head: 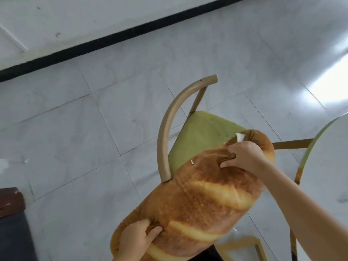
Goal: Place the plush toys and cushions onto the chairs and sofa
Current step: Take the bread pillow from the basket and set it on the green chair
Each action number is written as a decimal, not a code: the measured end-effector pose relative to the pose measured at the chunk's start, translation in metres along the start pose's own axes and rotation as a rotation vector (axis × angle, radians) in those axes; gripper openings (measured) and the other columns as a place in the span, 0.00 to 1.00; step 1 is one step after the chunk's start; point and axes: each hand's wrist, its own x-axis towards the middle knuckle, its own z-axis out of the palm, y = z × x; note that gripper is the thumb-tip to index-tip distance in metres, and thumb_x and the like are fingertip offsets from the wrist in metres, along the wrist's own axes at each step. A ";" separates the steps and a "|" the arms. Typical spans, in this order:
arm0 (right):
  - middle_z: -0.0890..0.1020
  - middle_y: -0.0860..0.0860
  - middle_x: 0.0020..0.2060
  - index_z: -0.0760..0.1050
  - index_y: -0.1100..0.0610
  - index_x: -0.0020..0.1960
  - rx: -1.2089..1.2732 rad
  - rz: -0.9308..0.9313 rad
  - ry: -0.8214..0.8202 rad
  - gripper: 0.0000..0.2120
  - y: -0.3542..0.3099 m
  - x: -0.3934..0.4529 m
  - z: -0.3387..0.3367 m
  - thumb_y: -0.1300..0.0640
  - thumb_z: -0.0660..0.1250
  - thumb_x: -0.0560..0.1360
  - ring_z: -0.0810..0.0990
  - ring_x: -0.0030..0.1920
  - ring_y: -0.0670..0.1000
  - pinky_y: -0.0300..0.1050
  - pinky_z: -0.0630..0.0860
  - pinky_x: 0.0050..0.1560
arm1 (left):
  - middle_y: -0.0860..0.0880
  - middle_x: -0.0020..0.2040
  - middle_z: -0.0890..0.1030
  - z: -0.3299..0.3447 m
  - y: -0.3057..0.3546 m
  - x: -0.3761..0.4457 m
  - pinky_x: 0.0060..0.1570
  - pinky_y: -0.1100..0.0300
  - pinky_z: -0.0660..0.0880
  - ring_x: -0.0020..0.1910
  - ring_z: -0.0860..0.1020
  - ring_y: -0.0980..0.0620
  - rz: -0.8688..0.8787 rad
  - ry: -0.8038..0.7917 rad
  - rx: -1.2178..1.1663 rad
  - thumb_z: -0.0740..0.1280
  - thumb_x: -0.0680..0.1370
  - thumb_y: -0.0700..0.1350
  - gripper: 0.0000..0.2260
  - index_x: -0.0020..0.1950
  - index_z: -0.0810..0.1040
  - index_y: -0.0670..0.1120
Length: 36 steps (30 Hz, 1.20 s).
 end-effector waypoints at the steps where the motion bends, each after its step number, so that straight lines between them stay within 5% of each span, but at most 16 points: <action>1: 0.64 0.45 0.25 0.55 0.53 0.26 -0.020 0.004 -0.027 0.27 0.008 0.008 0.003 0.38 0.68 0.65 0.68 0.33 0.50 0.36 0.55 0.26 | 0.55 0.27 0.68 0.010 0.006 0.008 0.28 0.67 0.64 0.27 0.66 0.63 -0.022 -0.001 -0.018 0.39 0.49 0.78 0.31 0.28 0.59 0.54; 4: 0.64 0.46 0.24 0.55 0.53 0.26 -0.046 0.024 -0.049 0.27 0.038 0.031 0.006 0.39 0.69 0.65 0.68 0.33 0.51 0.39 0.55 0.28 | 0.55 0.22 0.63 0.034 0.027 0.037 0.20 0.69 0.60 0.23 0.68 0.62 0.025 0.063 -0.102 0.32 0.54 0.79 0.30 0.26 0.56 0.55; 6: 0.64 0.46 0.24 0.55 0.53 0.25 -0.035 0.038 -0.047 0.27 0.058 0.048 0.001 0.41 0.70 0.65 0.68 0.33 0.51 0.44 0.54 0.31 | 0.57 0.18 0.54 0.042 0.048 0.053 0.15 0.72 0.52 0.18 0.66 0.65 0.086 0.169 -0.118 0.49 0.69 0.70 0.21 0.25 0.51 0.58; 10: 0.64 0.47 0.24 0.56 0.54 0.25 -0.081 -0.025 -0.041 0.27 0.084 0.095 -0.026 0.44 0.71 0.65 0.67 0.32 0.51 0.36 0.53 0.28 | 0.57 0.19 0.49 0.050 0.093 0.085 0.17 0.72 0.45 0.16 0.52 0.65 0.043 0.236 -0.129 0.68 0.70 0.53 0.27 0.26 0.48 0.57; 13: 0.64 0.47 0.24 0.55 0.53 0.25 -0.119 -0.109 -0.014 0.27 0.087 0.139 -0.046 0.43 0.71 0.65 0.67 0.33 0.50 0.38 0.57 0.31 | 0.56 0.19 0.48 0.047 0.115 0.105 0.18 0.73 0.42 0.17 0.50 0.65 0.003 0.397 -0.149 0.59 0.75 0.57 0.22 0.27 0.51 0.55; 16: 0.68 0.49 0.27 0.59 0.55 0.26 -0.090 -0.198 0.111 0.25 0.080 0.172 -0.056 0.42 0.70 0.65 0.70 0.40 0.53 0.47 0.64 0.48 | 0.52 0.15 0.60 0.050 0.126 0.115 0.19 0.62 0.58 0.14 0.60 0.55 -0.033 0.476 -0.138 0.45 0.78 0.59 0.29 0.21 0.62 0.48; 19: 0.77 0.58 0.44 0.74 0.63 0.40 0.060 -0.168 0.258 0.18 0.069 0.180 -0.037 0.47 0.69 0.68 0.71 0.56 0.59 0.54 0.63 0.60 | 0.51 0.16 0.67 0.053 0.132 0.121 0.19 0.68 0.56 0.15 0.64 0.54 -0.028 0.477 -0.075 0.47 0.79 0.59 0.28 0.23 0.64 0.46; 22: 0.70 0.56 0.63 0.70 0.59 0.60 0.198 -0.004 0.201 0.21 0.068 0.171 0.009 0.50 0.66 0.72 0.61 0.68 0.58 0.53 0.55 0.70 | 0.51 0.23 0.71 0.046 0.144 0.130 0.23 0.73 0.59 0.22 0.69 0.54 -0.069 0.506 -0.121 0.64 0.72 0.56 0.17 0.31 0.72 0.43; 26: 0.55 0.55 0.72 0.57 0.55 0.70 0.786 0.386 0.393 0.37 0.069 0.150 0.047 0.46 0.70 0.68 0.51 0.72 0.56 0.53 0.51 0.73 | 0.38 0.42 0.80 0.028 0.154 0.145 0.40 0.53 0.78 0.41 0.79 0.41 -0.101 0.550 -0.088 0.74 0.64 0.55 0.27 0.52 0.71 0.39; 30: 0.62 0.55 0.70 0.51 0.54 0.73 1.296 0.695 0.264 0.46 0.075 0.134 0.087 0.42 0.71 0.64 0.61 0.70 0.56 0.54 0.60 0.71 | 0.38 0.67 0.67 0.011 0.155 0.170 0.64 0.44 0.67 0.67 0.66 0.39 -0.263 0.268 -0.166 0.75 0.63 0.56 0.44 0.70 0.58 0.40; 36: 0.61 0.53 0.72 0.44 0.54 0.74 1.553 0.753 0.134 0.40 0.085 0.126 0.113 0.47 0.65 0.72 0.64 0.69 0.56 0.46 0.62 0.66 | 0.45 0.71 0.62 0.003 0.157 0.182 0.66 0.48 0.65 0.69 0.64 0.44 -0.258 0.126 -0.234 0.74 0.63 0.57 0.49 0.74 0.48 0.46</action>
